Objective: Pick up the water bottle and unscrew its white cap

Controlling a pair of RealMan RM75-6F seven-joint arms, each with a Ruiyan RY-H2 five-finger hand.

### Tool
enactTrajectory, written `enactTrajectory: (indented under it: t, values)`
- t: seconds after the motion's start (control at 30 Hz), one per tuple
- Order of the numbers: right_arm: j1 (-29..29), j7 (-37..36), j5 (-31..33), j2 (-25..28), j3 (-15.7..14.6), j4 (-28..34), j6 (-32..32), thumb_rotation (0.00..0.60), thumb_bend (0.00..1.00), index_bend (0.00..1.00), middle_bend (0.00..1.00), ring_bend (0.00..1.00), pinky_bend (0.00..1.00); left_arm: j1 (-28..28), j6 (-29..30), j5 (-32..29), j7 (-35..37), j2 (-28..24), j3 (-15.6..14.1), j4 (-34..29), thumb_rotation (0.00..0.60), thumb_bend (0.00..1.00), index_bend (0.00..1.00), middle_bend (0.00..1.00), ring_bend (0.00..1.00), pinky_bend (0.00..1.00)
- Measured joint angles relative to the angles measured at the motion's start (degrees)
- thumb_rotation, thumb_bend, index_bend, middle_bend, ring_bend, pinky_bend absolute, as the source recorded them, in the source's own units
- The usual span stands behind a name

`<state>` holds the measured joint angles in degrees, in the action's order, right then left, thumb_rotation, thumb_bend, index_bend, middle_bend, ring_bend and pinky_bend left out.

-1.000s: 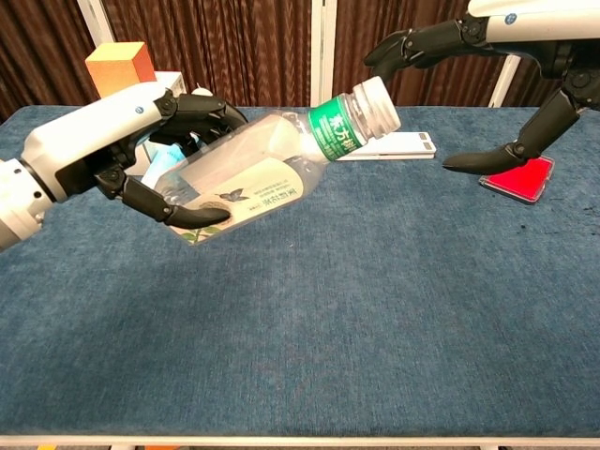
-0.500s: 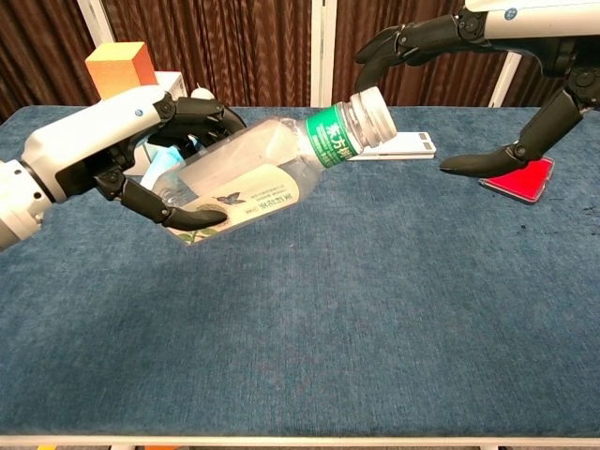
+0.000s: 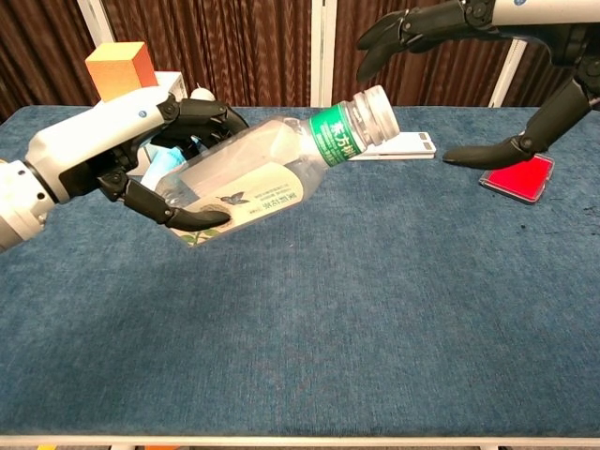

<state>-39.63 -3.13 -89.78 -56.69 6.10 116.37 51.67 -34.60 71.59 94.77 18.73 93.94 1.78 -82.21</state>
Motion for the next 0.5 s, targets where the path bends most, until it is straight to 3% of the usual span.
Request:
enactTrajectory:
  t: [0.5]
  values:
    - [-0.7,1.1,1.9,-0.5,-0.3,-0.5,-1.2,0.600,0.23,0.19,0.01,0.00,0.00,0.0,0.3,-0.2,-0.3,-0.4,0.0,-0.4,0.600,0.43,0.46,0.46,0.38,0.50]
